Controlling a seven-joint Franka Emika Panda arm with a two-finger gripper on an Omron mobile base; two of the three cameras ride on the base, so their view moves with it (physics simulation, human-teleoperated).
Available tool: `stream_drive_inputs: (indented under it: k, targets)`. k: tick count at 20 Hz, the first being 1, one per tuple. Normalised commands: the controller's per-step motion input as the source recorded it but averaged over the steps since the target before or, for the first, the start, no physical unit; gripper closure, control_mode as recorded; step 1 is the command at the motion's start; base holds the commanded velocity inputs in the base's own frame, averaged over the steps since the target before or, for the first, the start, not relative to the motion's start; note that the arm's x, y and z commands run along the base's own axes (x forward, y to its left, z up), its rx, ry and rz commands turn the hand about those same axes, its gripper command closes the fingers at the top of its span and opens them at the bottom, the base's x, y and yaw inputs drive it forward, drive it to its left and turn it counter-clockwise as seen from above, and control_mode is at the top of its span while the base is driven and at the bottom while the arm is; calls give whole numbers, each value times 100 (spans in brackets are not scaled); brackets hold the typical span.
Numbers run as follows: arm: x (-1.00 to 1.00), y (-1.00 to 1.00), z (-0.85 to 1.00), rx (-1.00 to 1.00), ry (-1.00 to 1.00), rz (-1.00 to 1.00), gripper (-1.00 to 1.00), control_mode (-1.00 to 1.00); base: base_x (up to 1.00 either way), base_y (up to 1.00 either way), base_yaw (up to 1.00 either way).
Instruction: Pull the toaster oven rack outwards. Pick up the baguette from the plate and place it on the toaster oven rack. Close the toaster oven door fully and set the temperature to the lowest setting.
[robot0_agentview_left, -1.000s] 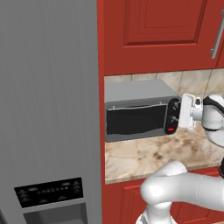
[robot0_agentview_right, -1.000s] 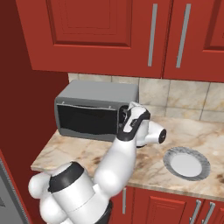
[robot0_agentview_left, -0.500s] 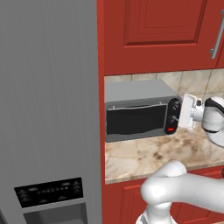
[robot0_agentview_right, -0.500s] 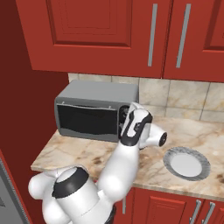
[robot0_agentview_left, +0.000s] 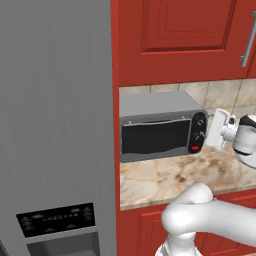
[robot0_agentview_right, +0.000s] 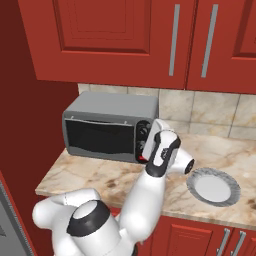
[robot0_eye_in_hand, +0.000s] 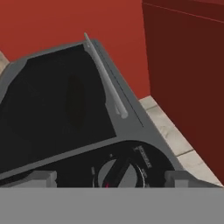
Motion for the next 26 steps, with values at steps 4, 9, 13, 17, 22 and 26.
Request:
stream_drive_inputs:
  k: [4, 9, 13, 17, 22, 26]
  targets:
    - [0, 0, -4, 0, -8, -4, -100, -100, 0, 0, 0]
    - [4, 0, -3, 0, -5, -3, -100, -100, 0, 0, 0]
    - [7, 0, 0, 0, -4, -3, -100, -100, 0, 0, 0]
    - [5, 0, 0, 0, -4, -2, -100, -100, 0, 0, 0]
    - [3, 0, 0, 2, -3, -1, -100, -100, 0, 0, 0]
    - [3, 0, 0, 2, -2, -1, -100, -100, 0, 0, 0]
